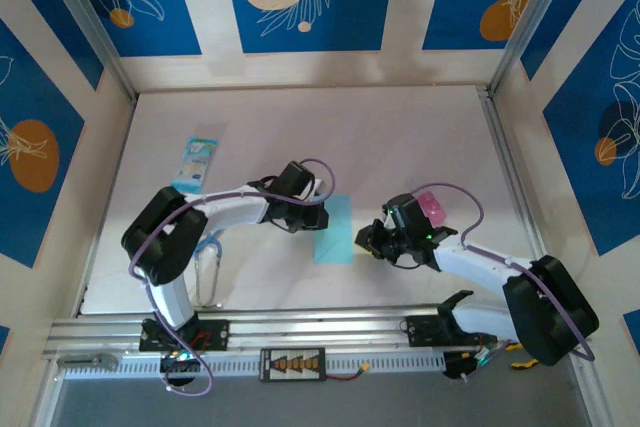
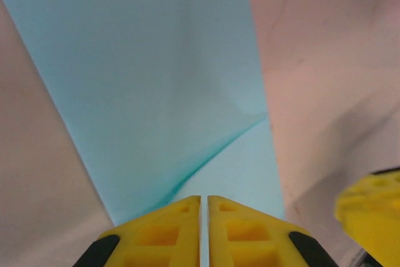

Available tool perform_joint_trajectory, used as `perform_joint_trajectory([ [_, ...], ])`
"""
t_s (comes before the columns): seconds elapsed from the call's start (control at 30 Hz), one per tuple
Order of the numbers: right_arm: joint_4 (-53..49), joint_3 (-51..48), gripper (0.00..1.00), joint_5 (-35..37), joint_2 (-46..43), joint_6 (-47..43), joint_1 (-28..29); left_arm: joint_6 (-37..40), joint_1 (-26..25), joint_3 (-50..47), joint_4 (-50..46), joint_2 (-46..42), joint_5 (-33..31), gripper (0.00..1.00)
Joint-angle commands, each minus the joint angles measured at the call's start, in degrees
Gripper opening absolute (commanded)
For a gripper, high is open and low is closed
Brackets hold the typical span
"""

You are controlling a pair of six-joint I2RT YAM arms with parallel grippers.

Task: Fold a paper plane with a square sheet of paper (pick it up from the middle)
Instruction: Turn over the paper at the center of the table.

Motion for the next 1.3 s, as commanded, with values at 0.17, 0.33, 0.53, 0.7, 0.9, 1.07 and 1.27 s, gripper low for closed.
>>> perform_joint_trajectory([
  [0.17, -5.55, 1.99, 0.21, -1.67, 0.96, 1.35, 2.19, 2.80, 0.31, -0.42, -3.88, 2.64, 1.31, 0.09],
  [0.33, -5.89, 3.74, 0.23, -1.11, 3.89, 1.62, 3.57, 2.74, 0.25, -1.53, -3.58, 2.66, 0.91, 0.08],
  [0.53, -5.78, 5.98, 0.26, -1.42, 7.99, 1.53, 5.13, 1.20, 0.14, -2.75, -2.26, 2.39, 1.92, 0.08],
  [0.7, -6.04, 7.87, 0.26, -0.27, 12.14, 2.70, 6.85, -1.65, 0.18, -4.30, -0.54, 1.92, 2.21, 0.08],
  [0.9, -6.01, 8.89, 0.28, 2.02, 15.97, 5.22, 8.12, -3.44, -0.16, -5.47, 0.98, 1.44, 3.07, 0.08],
  [1.07, -2.92, 9.65, 0.38, 2.25, 18.47, 5.67, 8.37, -3.21, -0.16, -5.74, 0.53, 1.15, 2.81, 0.07],
  [1.27, 5.06, 8.54, 0.51, 1.43, 17.54, 5.55, 7.33, -3.24, -0.17, -6.08, 0.50, 0.93, 2.45, 0.07],
])
